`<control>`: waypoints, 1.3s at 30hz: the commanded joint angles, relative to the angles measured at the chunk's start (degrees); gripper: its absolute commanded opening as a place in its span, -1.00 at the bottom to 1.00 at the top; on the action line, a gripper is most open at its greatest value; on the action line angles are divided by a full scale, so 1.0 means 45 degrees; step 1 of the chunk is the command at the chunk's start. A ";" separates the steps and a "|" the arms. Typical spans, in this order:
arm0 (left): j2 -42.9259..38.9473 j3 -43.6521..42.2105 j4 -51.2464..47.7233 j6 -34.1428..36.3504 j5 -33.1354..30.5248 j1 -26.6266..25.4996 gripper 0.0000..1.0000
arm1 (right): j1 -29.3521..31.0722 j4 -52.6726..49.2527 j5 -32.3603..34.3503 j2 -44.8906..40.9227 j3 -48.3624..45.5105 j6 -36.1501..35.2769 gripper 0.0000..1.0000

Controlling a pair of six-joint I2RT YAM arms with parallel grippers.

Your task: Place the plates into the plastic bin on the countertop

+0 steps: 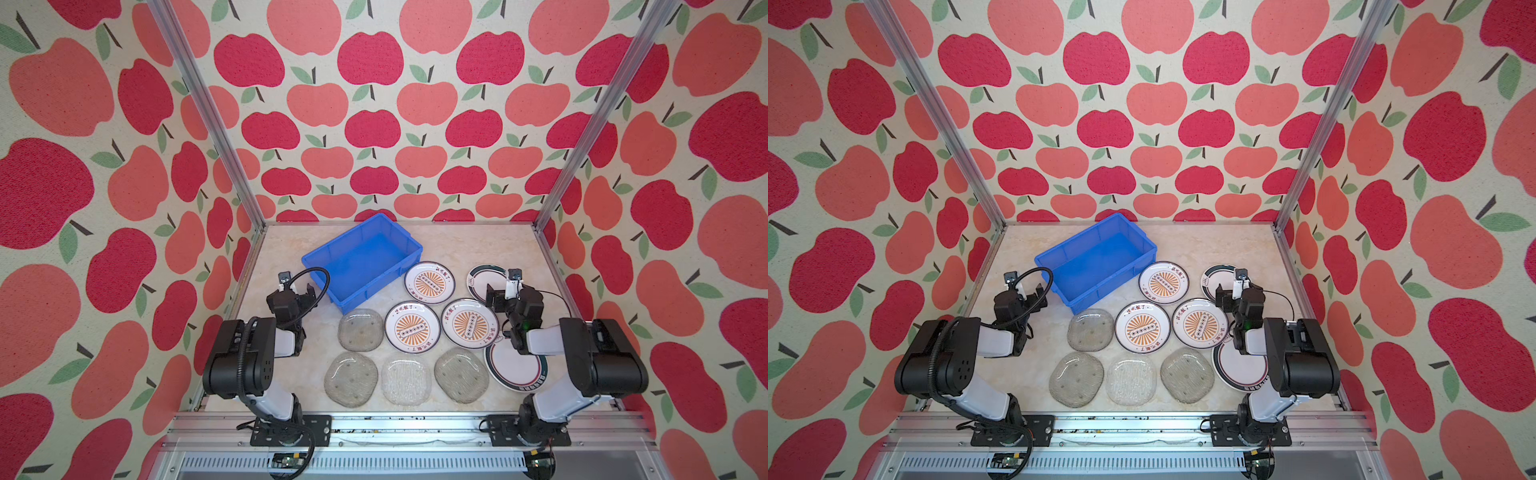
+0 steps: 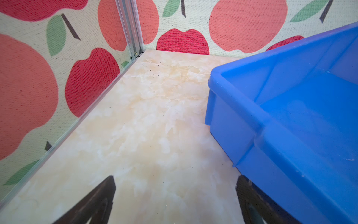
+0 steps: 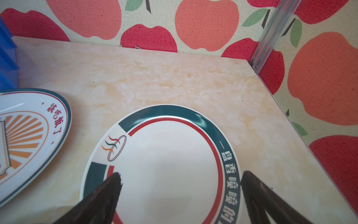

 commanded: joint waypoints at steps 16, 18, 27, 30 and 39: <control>0.0159 0.0129 0.0249 0.0274 -0.0113 -0.0013 0.98 | -0.0076 0.0041 -0.0182 -0.0049 0.0059 -0.0035 0.99; 0.0105 0.0259 -0.0076 0.0123 0.0519 0.0300 0.98 | 0.0010 0.0122 -0.0050 -0.0062 0.0026 -0.0141 0.99; 0.0198 -0.0099 0.0801 0.0692 0.0164 -0.0269 0.98 | 0.0951 -0.0321 0.2019 -0.1170 -0.0111 -0.0758 0.99; -0.0066 0.0365 -0.0518 0.0006 0.0365 0.0299 0.98 | 0.1727 -0.2109 0.4238 -0.2120 0.0662 -0.1187 0.99; -0.0802 -0.0215 0.0247 0.0168 -0.0486 -0.0004 0.98 | 0.3182 -0.7765 0.6909 -0.4055 0.3593 -0.0173 0.99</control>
